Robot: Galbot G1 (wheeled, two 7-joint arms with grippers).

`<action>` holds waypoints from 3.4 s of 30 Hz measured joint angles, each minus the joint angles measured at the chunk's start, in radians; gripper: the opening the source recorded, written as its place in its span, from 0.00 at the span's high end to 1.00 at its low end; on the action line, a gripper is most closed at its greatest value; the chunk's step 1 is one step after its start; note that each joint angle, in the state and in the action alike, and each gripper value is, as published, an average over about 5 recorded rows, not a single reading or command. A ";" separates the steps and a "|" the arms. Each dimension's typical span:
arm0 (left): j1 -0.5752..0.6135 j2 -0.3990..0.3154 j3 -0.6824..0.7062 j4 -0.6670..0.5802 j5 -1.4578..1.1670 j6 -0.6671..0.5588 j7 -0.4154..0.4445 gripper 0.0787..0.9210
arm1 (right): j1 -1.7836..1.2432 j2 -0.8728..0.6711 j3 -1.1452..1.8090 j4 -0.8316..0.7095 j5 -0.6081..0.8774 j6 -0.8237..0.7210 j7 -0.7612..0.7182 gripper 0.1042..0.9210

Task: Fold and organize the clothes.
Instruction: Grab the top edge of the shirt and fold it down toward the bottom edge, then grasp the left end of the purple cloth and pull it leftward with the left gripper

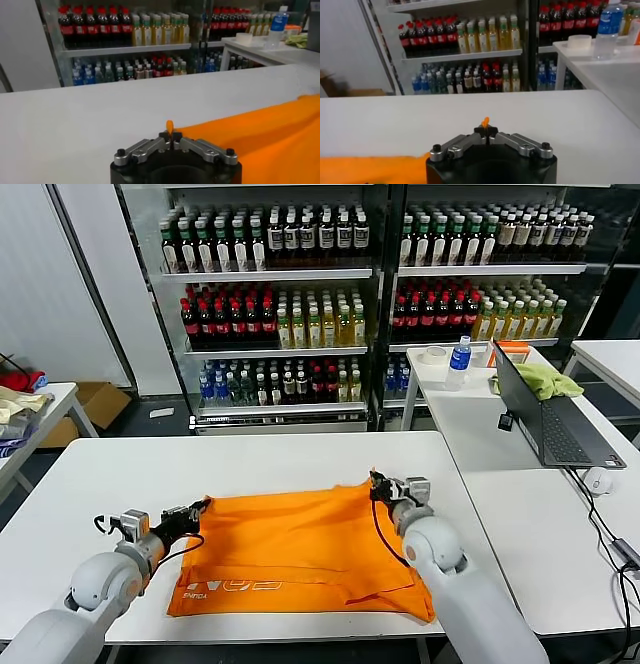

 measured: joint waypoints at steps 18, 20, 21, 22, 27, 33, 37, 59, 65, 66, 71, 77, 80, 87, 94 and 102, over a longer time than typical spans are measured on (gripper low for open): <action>0.189 0.017 -0.091 -0.135 -0.002 -0.003 -0.013 0.99 | -0.230 -0.048 0.076 0.172 -0.031 0.010 -0.022 0.99; 0.205 0.020 -0.100 -0.143 -0.002 -0.002 -0.013 0.99 | -0.239 -0.049 0.078 0.175 -0.034 0.013 -0.025 0.99; 0.213 0.021 -0.104 -0.147 -0.003 -0.001 -0.013 0.99 | -0.243 -0.049 0.079 0.176 -0.036 0.014 -0.026 0.99; 0.221 0.022 -0.108 -0.152 -0.003 0.000 -0.013 0.99 | -0.246 -0.050 0.080 0.177 -0.038 0.016 -0.027 0.99; 0.257 0.017 -0.116 -0.175 0.000 0.004 -0.014 0.99 | -0.258 -0.050 0.081 0.179 -0.046 0.021 -0.032 0.99; 0.289 0.016 -0.124 -0.195 0.018 0.011 -0.024 0.99 | -0.270 -0.051 0.080 0.187 -0.058 0.023 -0.036 0.99; 0.301 0.016 -0.127 -0.203 0.030 0.021 -0.037 0.97 | -0.281 -0.058 0.086 0.199 -0.071 0.020 -0.039 0.92; 0.369 -0.006 -0.156 -0.352 0.053 0.082 -0.266 0.24 | -0.402 -0.048 0.153 0.341 -0.183 -0.002 -0.059 0.17; 0.407 -0.046 -0.136 -0.374 0.043 0.050 -0.356 0.12 | -0.421 -0.041 0.154 0.354 -0.211 0.001 -0.058 0.12; 0.410 -0.052 -0.132 -0.374 0.037 0.043 -0.370 0.12 | -0.423 -0.040 0.155 0.356 -0.215 0.001 -0.058 0.12; 0.410 -0.078 -0.113 -0.371 0.008 0.014 -0.423 0.12 | -0.434 -0.038 0.157 0.364 -0.232 0.001 -0.054 0.12; 0.397 -0.100 -0.087 -0.352 -0.011 -0.007 -0.461 0.12 | -0.449 -0.034 0.162 0.370 -0.249 0.003 -0.053 0.12; 0.387 -0.104 -0.077 -0.341 -0.019 -0.014 -0.471 0.12 | -0.455 -0.029 0.164 0.370 -0.257 0.006 -0.053 0.12; 0.374 -0.112 -0.059 -0.317 -0.028 -0.020 -0.488 0.14 | -0.461 -0.021 0.166 0.367 -0.271 0.013 -0.053 0.12; 0.381 -0.125 -0.052 -0.314 -0.031 -0.030 -0.490 0.35 | -0.462 -0.020 0.166 0.365 -0.277 0.018 -0.053 0.12; 0.390 -0.137 -0.043 -0.319 -0.022 -0.033 -0.482 0.62 | -0.464 -0.019 0.166 0.372 -0.281 0.018 -0.047 0.12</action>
